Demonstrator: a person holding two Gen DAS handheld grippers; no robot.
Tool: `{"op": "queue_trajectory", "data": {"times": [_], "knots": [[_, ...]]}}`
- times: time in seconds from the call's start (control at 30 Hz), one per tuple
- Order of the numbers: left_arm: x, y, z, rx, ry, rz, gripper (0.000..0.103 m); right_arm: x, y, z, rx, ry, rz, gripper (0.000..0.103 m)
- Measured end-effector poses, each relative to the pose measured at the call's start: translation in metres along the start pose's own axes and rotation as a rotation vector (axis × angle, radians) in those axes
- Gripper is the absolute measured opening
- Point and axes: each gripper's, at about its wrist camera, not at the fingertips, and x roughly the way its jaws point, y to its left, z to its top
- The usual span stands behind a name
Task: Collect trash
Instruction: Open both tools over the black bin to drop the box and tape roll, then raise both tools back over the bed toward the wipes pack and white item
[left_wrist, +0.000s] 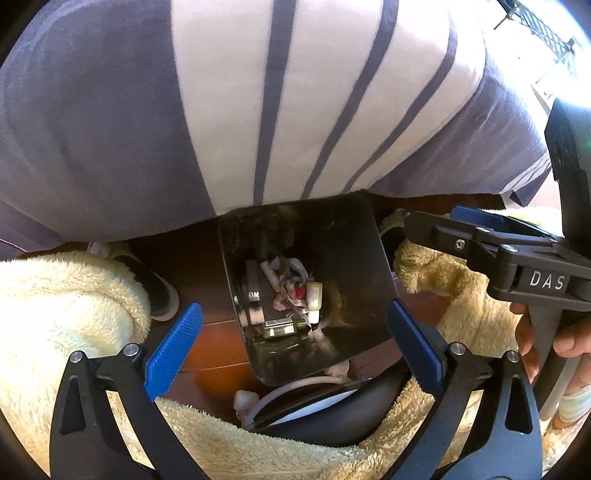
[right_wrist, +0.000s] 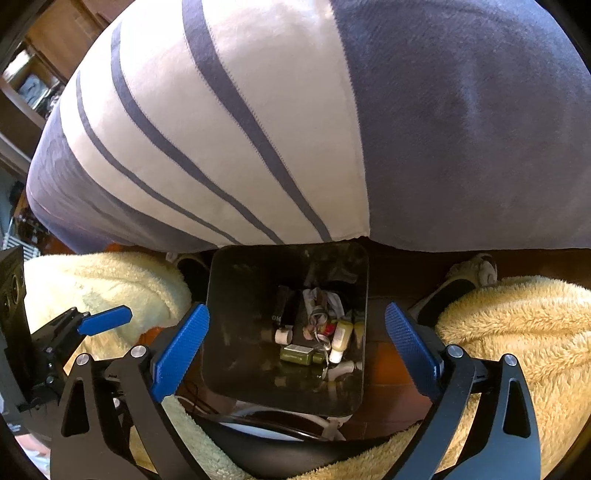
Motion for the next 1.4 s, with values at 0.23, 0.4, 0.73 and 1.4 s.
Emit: {"op": "queue_trajectory", "data": {"times": [0.23,0.4,0.73,1.4], "knots": [[-0.032,0.001,0.013,-0.006,-0.096,0.028,0.095,-0.031,0.001,0.01,-0.016,-0.083,-0.032,0.096],[-0.069,-0.001,0.035,0.021,-0.194,0.065,0.095,-0.074,0.003,0.031,-0.045,-0.203,-0.067,0.096],[-0.122,0.0,0.104,0.052,-0.358,0.142,0.095,-0.127,0.005,0.099,-0.085,-0.365,-0.101,0.096],[-0.112,0.047,0.219,0.019,-0.368,0.213,0.095,-0.091,0.014,0.222,-0.091,-0.364,-0.1,0.096]]}}
